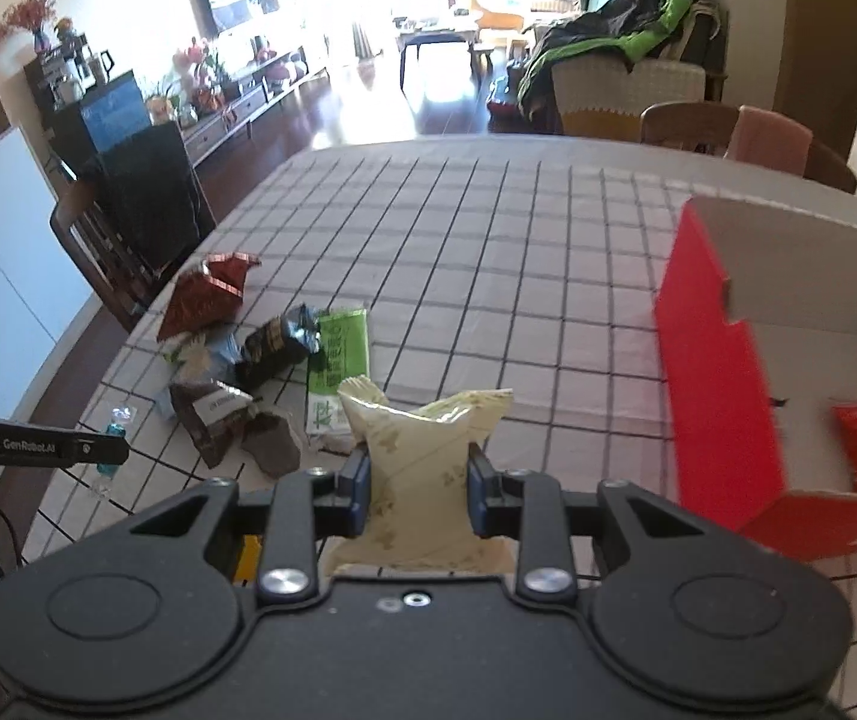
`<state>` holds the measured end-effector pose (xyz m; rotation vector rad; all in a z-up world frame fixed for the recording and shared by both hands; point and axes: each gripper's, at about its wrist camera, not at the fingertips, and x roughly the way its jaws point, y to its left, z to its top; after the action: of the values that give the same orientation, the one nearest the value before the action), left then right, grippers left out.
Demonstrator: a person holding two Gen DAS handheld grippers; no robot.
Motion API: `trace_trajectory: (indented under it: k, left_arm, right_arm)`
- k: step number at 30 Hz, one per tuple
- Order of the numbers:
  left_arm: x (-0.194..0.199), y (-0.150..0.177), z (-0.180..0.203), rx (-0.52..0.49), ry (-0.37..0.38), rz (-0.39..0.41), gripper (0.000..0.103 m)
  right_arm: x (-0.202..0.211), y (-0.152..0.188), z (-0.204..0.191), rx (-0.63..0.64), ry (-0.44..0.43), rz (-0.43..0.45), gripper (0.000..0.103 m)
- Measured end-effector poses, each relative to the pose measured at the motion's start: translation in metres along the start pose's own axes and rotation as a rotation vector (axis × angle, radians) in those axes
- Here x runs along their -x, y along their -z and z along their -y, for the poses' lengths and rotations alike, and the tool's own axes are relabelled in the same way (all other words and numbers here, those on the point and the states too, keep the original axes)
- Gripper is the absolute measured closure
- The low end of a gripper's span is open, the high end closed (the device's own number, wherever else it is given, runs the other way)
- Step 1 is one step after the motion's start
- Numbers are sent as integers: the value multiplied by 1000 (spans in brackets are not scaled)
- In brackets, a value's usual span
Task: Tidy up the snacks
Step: 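Carry the blue candy and cream bag over the red box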
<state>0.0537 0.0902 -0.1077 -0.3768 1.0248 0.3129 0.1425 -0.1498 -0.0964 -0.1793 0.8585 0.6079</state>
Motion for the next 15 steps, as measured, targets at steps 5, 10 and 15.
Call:
trace_trajectory:
  k: [5,10,15]
  left_arm:
    - [16,-7,28,-31,46,21,92]
    - [29,-16,67,-80,91,56,92]
    - [37,-24,112,-134,131,88,92]
  right_arm:
    - [27,-5,18,-22,31,40,73]
    - [51,-9,42,-26,57,74,73]
    - [69,-11,72,-16,97,112,73]
